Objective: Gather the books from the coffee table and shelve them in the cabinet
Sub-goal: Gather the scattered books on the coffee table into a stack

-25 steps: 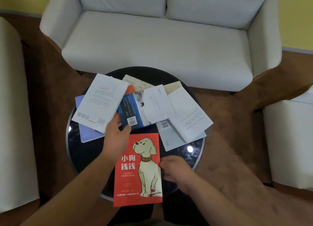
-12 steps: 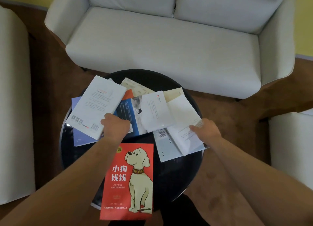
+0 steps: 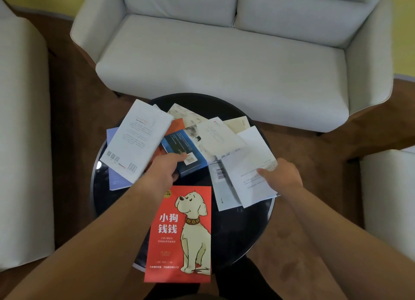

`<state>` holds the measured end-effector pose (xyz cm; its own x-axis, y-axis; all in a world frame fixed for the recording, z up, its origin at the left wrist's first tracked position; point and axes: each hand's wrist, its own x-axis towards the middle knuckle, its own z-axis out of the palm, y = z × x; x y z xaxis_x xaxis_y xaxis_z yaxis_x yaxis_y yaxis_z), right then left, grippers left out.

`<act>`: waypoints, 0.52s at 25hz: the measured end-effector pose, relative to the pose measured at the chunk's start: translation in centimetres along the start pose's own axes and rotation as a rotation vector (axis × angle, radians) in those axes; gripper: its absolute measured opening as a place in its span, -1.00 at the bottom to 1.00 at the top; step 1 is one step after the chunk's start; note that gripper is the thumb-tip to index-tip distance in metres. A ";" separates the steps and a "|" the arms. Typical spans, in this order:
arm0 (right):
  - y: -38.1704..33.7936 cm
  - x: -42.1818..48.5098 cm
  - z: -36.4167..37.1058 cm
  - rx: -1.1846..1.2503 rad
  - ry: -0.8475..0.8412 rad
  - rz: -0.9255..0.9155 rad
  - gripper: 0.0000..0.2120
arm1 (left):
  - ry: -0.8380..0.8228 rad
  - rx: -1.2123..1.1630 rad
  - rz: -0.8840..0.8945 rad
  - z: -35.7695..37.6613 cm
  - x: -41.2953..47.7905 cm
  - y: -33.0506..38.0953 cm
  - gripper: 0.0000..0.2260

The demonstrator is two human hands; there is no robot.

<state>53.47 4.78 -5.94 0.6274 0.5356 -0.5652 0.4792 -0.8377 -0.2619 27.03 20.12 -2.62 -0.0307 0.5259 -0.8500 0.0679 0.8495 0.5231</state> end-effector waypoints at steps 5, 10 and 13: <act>1.0 -3.2 -0.5 0.412 -0.244 -0.027 -0.69 | -0.274 -0.247 -0.027 0.4 -3.5 -0.8 -0.85; 1.6 -8.1 -0.1 0.623 -0.125 0.035 -0.71 | -0.322 -0.154 0.031 -2.3 -7.0 -3.2 -0.75; 2.0 -11.6 0.1 0.691 -0.065 0.074 -0.77 | -0.258 -0.148 0.038 -6.3 -8.9 -6.2 -0.77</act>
<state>47.09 -3.18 0.03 0.5952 0.4854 -0.6405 -0.0768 -0.7590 -0.6466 20.64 10.44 2.11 0.2250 0.5456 -0.8072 -0.0826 0.8362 0.5422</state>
